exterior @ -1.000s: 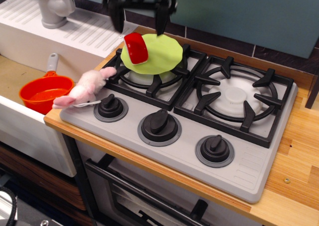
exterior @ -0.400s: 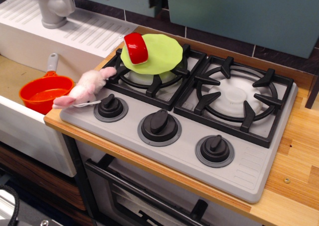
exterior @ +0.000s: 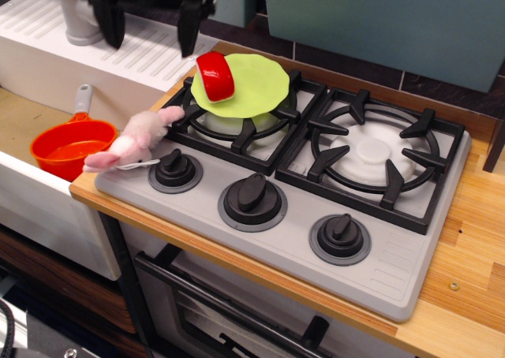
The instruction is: End effector transition from object to object
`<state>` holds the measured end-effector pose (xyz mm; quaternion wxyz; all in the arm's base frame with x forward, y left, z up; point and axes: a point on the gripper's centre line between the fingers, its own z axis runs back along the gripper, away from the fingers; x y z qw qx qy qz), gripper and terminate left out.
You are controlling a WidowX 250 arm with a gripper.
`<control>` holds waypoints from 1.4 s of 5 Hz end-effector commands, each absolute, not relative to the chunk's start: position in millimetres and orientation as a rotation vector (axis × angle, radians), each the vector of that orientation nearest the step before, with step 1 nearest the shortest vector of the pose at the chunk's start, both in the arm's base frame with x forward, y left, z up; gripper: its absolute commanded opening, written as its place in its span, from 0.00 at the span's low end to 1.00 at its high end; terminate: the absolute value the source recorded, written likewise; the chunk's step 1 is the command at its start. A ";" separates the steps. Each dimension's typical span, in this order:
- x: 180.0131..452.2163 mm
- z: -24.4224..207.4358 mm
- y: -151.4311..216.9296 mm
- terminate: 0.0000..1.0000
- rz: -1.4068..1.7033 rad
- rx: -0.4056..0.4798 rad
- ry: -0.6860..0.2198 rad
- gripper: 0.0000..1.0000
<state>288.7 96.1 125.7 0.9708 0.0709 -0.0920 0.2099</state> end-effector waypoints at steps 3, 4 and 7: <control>282.0 62.3 134.8 0.00 0.368 0.112 -0.374 1.00; 278.1 46.6 135.5 0.00 0.389 0.093 -0.373 1.00; 278.6 40.6 121.3 0.00 0.448 0.091 -0.295 1.00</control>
